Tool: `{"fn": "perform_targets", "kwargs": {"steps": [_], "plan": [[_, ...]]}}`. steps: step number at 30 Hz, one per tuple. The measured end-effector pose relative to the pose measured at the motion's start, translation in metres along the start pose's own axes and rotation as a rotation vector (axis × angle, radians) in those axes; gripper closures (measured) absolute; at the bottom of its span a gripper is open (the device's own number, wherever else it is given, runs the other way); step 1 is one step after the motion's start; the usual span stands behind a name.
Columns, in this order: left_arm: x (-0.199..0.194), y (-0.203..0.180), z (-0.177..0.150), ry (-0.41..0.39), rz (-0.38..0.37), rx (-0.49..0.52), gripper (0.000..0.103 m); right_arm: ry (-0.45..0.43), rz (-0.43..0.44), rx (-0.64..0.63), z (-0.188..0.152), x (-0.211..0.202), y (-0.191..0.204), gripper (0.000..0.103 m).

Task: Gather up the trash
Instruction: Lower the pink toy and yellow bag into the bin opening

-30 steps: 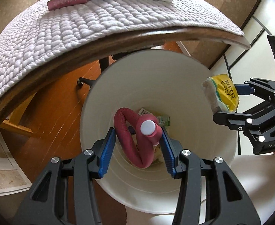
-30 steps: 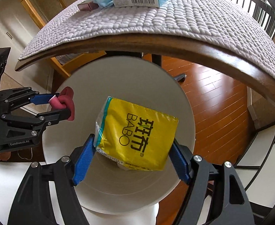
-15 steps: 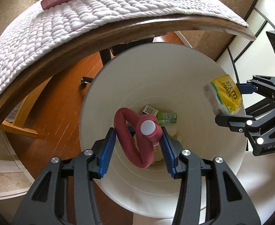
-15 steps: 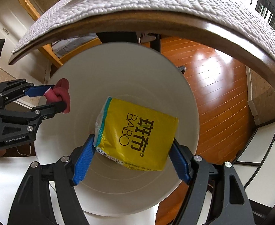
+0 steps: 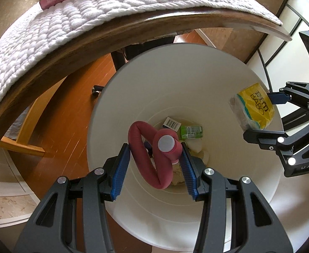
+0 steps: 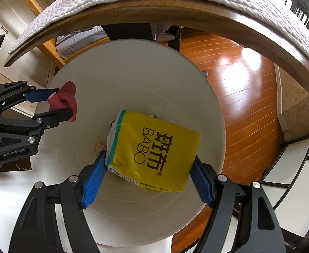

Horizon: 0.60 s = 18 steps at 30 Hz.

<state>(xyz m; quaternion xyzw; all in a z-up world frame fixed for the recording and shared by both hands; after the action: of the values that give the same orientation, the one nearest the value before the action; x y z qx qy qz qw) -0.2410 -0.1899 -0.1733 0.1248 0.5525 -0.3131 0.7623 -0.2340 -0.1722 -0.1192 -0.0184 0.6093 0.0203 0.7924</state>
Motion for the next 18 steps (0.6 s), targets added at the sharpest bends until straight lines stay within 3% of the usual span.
{"fn": "perform_targets", "kwargs": {"steps": [18], "plan": [[-0.002,0.010,-0.003,0.001,0.000,0.001,0.054,0.003,0.001,0.000,0.000,-0.002,0.001,0.029]]}}
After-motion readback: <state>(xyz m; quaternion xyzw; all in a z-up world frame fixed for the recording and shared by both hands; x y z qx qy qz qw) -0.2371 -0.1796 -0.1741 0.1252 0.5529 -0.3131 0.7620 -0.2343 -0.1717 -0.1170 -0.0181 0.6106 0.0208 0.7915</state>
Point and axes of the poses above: each gripper's, at about its wrist camera, not at the fingertips, and x roughly the way its jaws point, y to its left, z to its top, the point moved 6 cm from there along x, roughly the way its jaws point, and after that the axes turned 9 degrees about -z, right-handed, at the moved point
